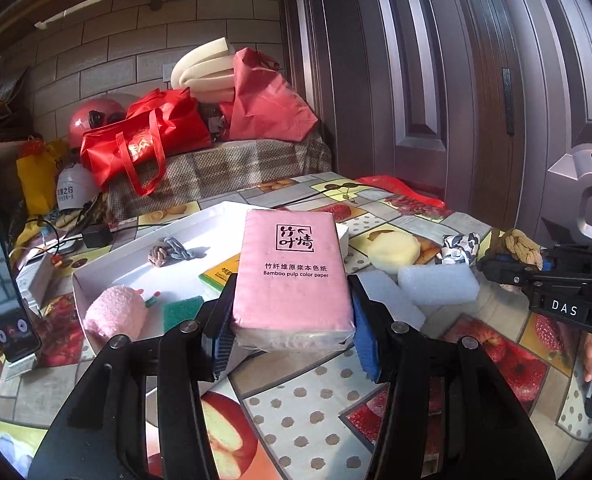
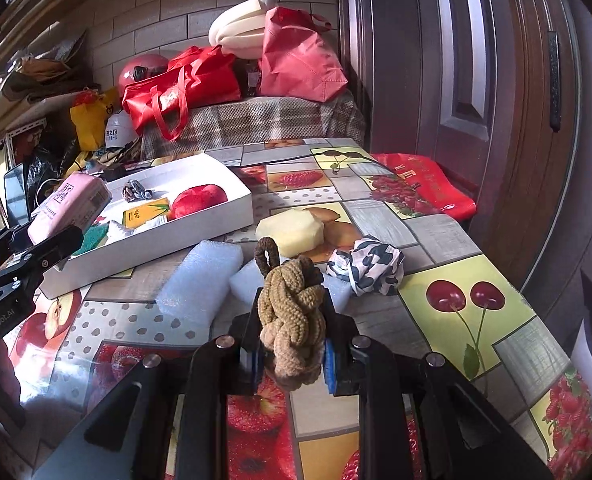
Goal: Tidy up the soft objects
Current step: 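Drop the pink tissue pack into the tray with the left tool while the right tool carries the knot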
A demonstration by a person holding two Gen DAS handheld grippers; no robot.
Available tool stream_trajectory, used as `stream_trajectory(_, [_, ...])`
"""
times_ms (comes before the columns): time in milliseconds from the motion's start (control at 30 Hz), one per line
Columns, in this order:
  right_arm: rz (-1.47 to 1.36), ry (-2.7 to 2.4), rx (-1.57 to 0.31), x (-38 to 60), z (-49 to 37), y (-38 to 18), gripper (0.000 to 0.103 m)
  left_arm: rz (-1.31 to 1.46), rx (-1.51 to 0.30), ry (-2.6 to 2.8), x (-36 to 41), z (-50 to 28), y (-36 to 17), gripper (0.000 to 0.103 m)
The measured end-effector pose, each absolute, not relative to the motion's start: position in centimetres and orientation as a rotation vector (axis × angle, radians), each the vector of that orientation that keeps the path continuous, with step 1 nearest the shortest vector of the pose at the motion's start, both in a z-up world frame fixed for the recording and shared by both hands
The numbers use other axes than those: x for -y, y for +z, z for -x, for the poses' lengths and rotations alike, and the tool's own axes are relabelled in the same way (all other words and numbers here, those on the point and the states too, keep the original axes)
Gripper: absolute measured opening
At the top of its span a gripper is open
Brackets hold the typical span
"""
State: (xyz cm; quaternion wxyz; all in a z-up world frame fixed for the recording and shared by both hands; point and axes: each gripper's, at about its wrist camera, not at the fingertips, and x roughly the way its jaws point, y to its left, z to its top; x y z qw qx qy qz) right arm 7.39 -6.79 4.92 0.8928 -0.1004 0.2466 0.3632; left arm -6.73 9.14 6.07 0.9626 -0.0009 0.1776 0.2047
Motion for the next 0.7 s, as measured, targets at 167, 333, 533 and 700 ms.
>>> stream_trajectory(167, [0.21,0.76,-0.499,5.9,-6.9,5.0,0.022,0.02,-0.354,0.471,-11.5,8.2,5.9,0.05])
stream_trajectory(333, [0.237,0.796,-0.487,4.0,-6.0,4.9,0.022,0.03,-0.333,0.534,-13.6,9.6,5.9,0.05])
stream_trajectory(533, [0.26,0.848,-0.454,1.3,-4.9,5.1,0.022,0.083,-0.319,0.616,-17.0,10.4,5.9,0.05])
stream_trajectory(700, [0.239,0.835,-0.409,-1.3,-5.0,5.4,0.022,0.088,-0.313,0.683,-19.2,10.3,5.7,0.05])
